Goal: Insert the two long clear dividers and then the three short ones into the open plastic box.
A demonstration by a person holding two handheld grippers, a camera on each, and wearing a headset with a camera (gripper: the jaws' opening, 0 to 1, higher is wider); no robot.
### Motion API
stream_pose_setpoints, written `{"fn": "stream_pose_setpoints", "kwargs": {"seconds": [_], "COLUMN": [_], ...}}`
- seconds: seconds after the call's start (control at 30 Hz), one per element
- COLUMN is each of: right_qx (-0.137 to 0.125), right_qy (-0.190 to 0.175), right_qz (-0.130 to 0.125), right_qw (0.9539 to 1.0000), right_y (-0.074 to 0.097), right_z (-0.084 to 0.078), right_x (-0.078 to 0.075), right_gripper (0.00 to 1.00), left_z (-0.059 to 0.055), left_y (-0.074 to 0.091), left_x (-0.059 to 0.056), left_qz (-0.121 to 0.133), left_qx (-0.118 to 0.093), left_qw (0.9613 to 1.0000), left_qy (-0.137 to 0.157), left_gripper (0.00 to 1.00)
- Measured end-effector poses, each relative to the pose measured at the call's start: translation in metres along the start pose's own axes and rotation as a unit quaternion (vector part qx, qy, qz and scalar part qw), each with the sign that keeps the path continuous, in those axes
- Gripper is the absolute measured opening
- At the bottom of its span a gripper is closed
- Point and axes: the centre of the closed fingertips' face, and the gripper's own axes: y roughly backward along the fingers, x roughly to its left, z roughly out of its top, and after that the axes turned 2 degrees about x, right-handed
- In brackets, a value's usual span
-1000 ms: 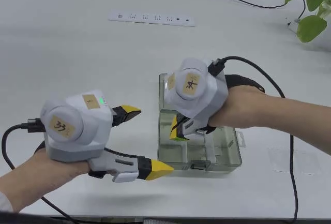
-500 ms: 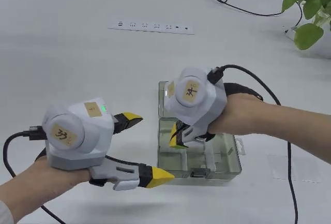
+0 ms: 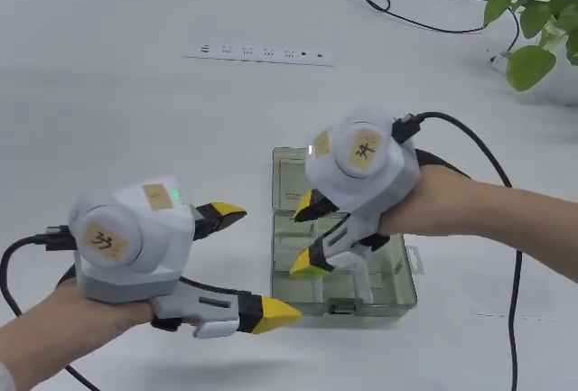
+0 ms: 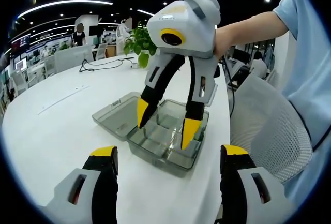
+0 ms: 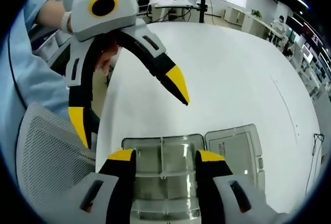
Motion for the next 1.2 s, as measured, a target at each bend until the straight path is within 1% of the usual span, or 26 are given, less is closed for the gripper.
{"fn": "stream_pose_setpoints", "kwargs": {"seconds": [0.07,0.1,0.17,0.27,0.37,0.4,0.5,0.67,0.73,0.77,0.83,0.9,0.93,1.0,1.07,1.1,1.17,1.2], "right_qx": [-0.015,-0.020,-0.034,-0.044,-0.059,-0.063,-0.071,-0.076,-0.089,-0.089,-0.076,-0.071,-0.065,-0.063,-0.050,-0.036,-0.021,-0.015], "right_qy": [0.002,-0.001,-0.003,-0.008,-0.012,-0.015,-0.031,-0.051,-0.062,-0.064,-0.073,-0.071,-0.076,-0.081,-0.087,-0.089,-0.101,-0.107], "right_qz": [-0.004,-0.006,-0.007,-0.016,-0.028,-0.032,-0.041,-0.053,-0.062,-0.063,-0.067,-0.073,-0.078,-0.082,-0.093,-0.101,-0.103,-0.103], "right_qw": [0.9999,0.9998,0.9994,0.9989,0.9978,0.9974,0.9962,0.9944,0.9922,0.9920,0.9921,0.9922,0.9919,0.9913,0.9906,0.9903,0.9893,0.9888], "right_y": [0.004,0.005,0.009,0.013,0.018,0.020,0.031,0.045,0.053,0.055,0.059,0.065,0.071,0.078,0.086,0.091,0.097,0.099], "right_z": [0.001,0.001,0.002,-0.001,-0.004,-0.004,-0.013,-0.028,-0.035,-0.039,-0.051,-0.063,-0.071,-0.081,-0.100,-0.114,-0.133,-0.141], "right_x": [0.001,0.001,0.003,0.005,0.004,0.004,0.005,0.005,0.004,0.004,0.004,0.004,0.004,0.003,0.002,0.001,0.004,0.006], "right_gripper": [0.58,0.64,0.72,0.84,0.98,1.00,1.00,1.00,1.00,1.00,1.00,1.00,1.00,1.00,1.00,1.00,1.00,1.00], "left_z": [0.001,0.001,0.002,0.003,0.006,0.007,0.009,0.010,0.012,0.013,0.014,0.015,0.014,0.014,0.013,0.013,0.013,0.013], "left_y": [0.001,0.001,0.002,0.002,0.003,0.003,0.003,0.003,0.003,0.003,0.003,0.004,0.004,0.004,0.004,0.004,0.003,0.003], "left_x": [0.001,0.001,0.001,0.002,0.003,0.003,0.004,0.005,0.005,0.004,0.005,0.004,0.004,0.003,0.003,0.003,0.002,0.002], "left_qz": [0.001,0.001,0.001,0.001,0.002,0.002,0.004,0.003,0.003,0.003,0.004,0.004,0.003,0.003,0.001,0.001,0.001,0.000], "left_qx": [-0.002,-0.002,-0.005,-0.006,-0.009,-0.010,-0.015,-0.014,-0.015,-0.016,-0.018,-0.018,-0.017,-0.016,-0.015,-0.014,-0.012,-0.013], "left_qw": [1.0000,1.0000,1.0000,1.0000,1.0000,0.9999,0.9999,0.9999,0.9999,0.9998,0.9998,0.9998,0.9998,0.9998,0.9999,0.9999,0.9999,0.9999], "left_qy": [0.002,0.002,0.003,0.004,0.003,0.004,0.006,0.009,0.007,0.009,0.009,0.008,0.008,0.008,0.008,0.008,0.008,0.008], "left_gripper": [0.82,0.82,0.82,0.83,0.84,0.85,0.88,0.90,0.91,0.91,0.92,0.92,0.92,0.92,0.92,0.92,0.92,0.92]}}
